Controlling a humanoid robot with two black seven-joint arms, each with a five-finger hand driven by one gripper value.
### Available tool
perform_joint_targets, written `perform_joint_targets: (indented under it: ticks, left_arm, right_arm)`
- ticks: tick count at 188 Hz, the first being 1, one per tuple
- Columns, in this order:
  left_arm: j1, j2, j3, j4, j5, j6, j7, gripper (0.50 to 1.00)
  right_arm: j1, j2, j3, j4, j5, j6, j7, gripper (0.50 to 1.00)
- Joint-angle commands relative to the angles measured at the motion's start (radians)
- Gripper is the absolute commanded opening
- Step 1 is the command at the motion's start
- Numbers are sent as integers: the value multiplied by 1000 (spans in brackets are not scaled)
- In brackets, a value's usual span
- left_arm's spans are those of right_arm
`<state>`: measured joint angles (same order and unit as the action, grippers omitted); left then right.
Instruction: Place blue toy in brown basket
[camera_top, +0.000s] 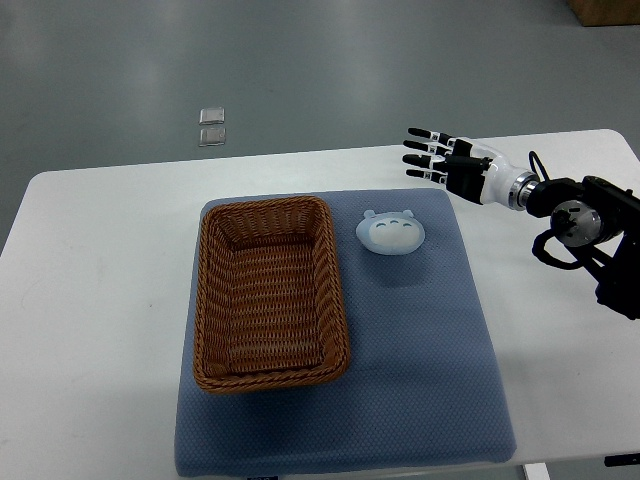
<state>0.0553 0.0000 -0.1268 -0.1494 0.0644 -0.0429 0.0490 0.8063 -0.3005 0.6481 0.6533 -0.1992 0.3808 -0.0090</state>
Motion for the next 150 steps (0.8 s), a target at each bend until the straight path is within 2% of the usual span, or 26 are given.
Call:
perform_joint_targets:
  ticks: [1, 59, 75, 92, 133, 150]
  left_arm:
    - [0, 0, -2, 1, 0, 0, 0, 1000]
    - [-5, 0, 4, -1, 0, 0, -1, 1000]
    - [-5, 0, 7, 1, 0, 0, -1, 1000]
    - [-6, 0, 7, 1, 0, 0, -1, 1000]
    - [-6, 0, 10, 1, 0, 0, -1, 1000]
    - [-6, 0, 9, 1, 0, 0, -1, 1000]
  right_arm:
    - [-6, 0, -1, 2, -2, 10, 1, 913]
    - [4, -9, -1, 6, -75, 33, 7, 913]
    - [8, -12, 1, 9, -169, 43, 40, 911]
    - [25, -17, -4, 46, -312, 43, 75, 911]
    - [60, -60, -27, 100, -830, 50, 167, 911]
    - [83, -77, -90, 123, -968, 53, 173, 911]
